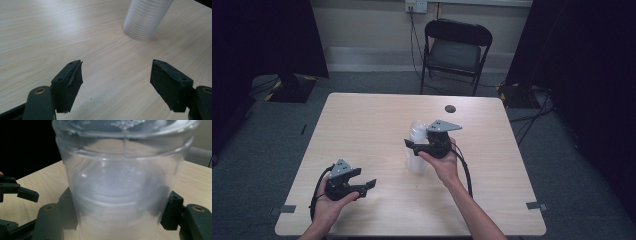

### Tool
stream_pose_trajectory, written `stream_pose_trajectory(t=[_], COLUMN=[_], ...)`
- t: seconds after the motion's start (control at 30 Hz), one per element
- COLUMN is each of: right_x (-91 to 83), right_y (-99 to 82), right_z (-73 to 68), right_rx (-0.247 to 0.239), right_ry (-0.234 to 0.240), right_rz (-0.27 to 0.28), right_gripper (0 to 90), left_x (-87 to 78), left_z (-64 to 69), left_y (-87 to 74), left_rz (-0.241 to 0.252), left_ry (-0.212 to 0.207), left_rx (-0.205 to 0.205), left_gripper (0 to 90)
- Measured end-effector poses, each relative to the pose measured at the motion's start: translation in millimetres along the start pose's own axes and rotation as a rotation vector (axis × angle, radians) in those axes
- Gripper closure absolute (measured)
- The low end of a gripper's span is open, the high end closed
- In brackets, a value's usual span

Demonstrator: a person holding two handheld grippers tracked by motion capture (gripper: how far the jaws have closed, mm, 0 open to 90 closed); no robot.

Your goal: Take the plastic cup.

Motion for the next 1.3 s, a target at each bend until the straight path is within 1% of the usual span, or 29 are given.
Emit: stream_pose_trajectory(t=[0.03,0.1,0.13,0.2,0.3,0.37,0.4,0.43,0.5,0.53,0.67,0.83,1.0,1.07,1.13,1.17,1.3], right_x=[-0.4,-1.2,-1.8,-2.9,-3.8,-4.0,-4.3,-4.5,-5.4,-5.6,-7.2,-8.8,-10.1,-10.2,-11.0,-11.1,-12.1], right_y=[1.0,3.9,5.1,6.7,7.5,8.8,10.1,10.9,14.7,16.3,21.6,25.0,28.8,29.7,31.1,31.6,35.8], right_z=[0.2,-0.2,0.4,1.2,2.6,2.7,2.2,2.0,1.5,1.2,0.0,-0.4,-1.5,-1.6,-1.5,-1.5,-2.7], right_rx=[-0.005,0.004,0.002,0.012,0.023,0.029,0.031,0.028,0.025,0.024,0.021,0.016,0.003,0.000,0.006,0.008,0.014], right_ry=[-0.003,0.003,0.001,0.000,-0.002,0.001,0.001,0.003,0.003,0.003,0.007,0.005,-0.005,-0.006,-0.004,-0.003,0.000], right_rz=[0.002,0.013,0.017,0.022,0.027,0.033,0.033,0.032,0.034,0.035,0.044,0.056,0.047,0.046,0.047,0.048,0.057], right_gripper=[32.7,33.0,33.1,33.5,34.1,34.3,34.5,34.4,34.4,34.4,34.4,34.0,33.9,33.9,34.0,34.0,34.2], left_x=[0.2,0.3,0.2,0.3,1.4,1.5,1.3,1.6,1.7,1.6,1.9,2.0,2.4,2.4,2.5,2.9,3.4], left_z=[0.0,0.5,0.7,-0.6,-2.1,-2.6,-3.3,-3.0,-2.9,-3.4,-1.9,-1.4,-0.9,-0.8,-1.5,-0.8,0.9], left_y=[-0.1,0.5,0.7,0.4,-1.3,-2.0,-2.0,-1.9,-1.9,-1.9,-1.6,-1.5,-1.7,-1.5,-1.4,-1.3,0.5], left_rz=[-0.002,0.008,0.011,0.004,-0.008,-0.015,-0.017,-0.014,-0.014,-0.015,-0.011,-0.008,-0.008,-0.003,-0.001,0.006,0.028], left_ry=[0.000,-0.006,-0.006,0.000,0.016,0.019,0.019,0.019,0.018,0.019,0.011,0.007,0.010,0.007,0.011,0.006,-0.009], left_rx=[0.000,-0.003,-0.001,0.016,0.015,0.011,0.016,0.009,0.007,0.013,0.007,0.004,0.002,-0.004,0.000,-0.013,-0.027], left_gripper=[25.7,25.5,25.3,25.3,25.3,25.3,25.3,25.3,25.3,25.3,25.3,25.3,25.3,25.3,25.3,25.3,25.3])
Point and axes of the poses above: each handheld gripper's, and its own axes: x roughly forward along the jaws, y roughly out of its top, z roughly to its right, the point moved 8 cm from there along x, roughly forward along the jaws, and after that the axes turned 6 degrees about z, right-handed, at the moved point
